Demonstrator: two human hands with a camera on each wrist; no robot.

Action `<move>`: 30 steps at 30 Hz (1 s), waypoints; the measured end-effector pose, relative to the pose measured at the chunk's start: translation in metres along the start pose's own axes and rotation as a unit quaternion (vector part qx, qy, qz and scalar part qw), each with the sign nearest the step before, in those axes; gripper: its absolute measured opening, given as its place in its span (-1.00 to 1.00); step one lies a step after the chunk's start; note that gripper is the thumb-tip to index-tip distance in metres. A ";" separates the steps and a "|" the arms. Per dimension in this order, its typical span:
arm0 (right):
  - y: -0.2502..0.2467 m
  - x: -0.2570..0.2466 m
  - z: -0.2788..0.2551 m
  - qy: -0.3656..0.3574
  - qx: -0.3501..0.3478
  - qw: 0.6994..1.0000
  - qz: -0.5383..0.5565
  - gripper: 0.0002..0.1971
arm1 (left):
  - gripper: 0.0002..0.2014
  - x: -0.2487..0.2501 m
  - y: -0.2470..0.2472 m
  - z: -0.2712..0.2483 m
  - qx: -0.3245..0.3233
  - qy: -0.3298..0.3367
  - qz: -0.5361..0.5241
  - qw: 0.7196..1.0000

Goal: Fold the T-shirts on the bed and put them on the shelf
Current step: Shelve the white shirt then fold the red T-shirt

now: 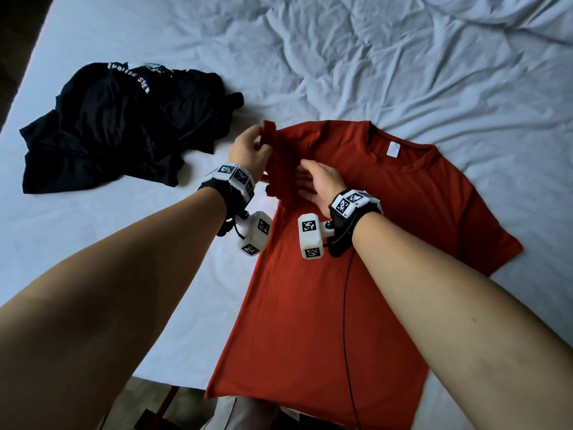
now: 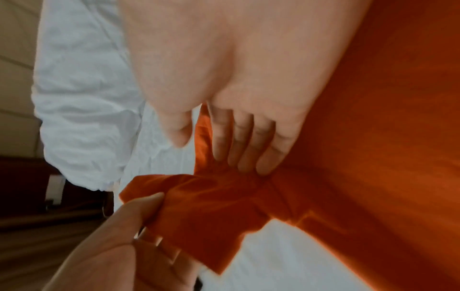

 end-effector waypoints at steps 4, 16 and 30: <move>0.018 -0.006 -0.021 0.041 -0.200 0.967 0.153 -0.62 | -0.81 0.020 0.033 -0.007 -0.114 -0.030 -0.086 0.989; -0.056 0.018 -0.007 -0.019 0.171 0.984 0.042 -0.61 | -0.80 -0.001 0.044 -0.006 -0.003 -0.112 -0.096 0.989; -0.158 0.045 -0.058 -0.001 0.190 0.977 0.099 -0.77 | -0.84 0.013 0.137 -0.060 -0.107 -0.127 -0.022 0.986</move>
Point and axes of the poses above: each hand's wrist, its own z-axis towards the middle knuckle, its own y-axis out of the palm, x = y × z, the point moved 5 cm from there along z, towards the middle knuckle, and after that the axes turned 6 degrees about y, right-handed, at the moved point
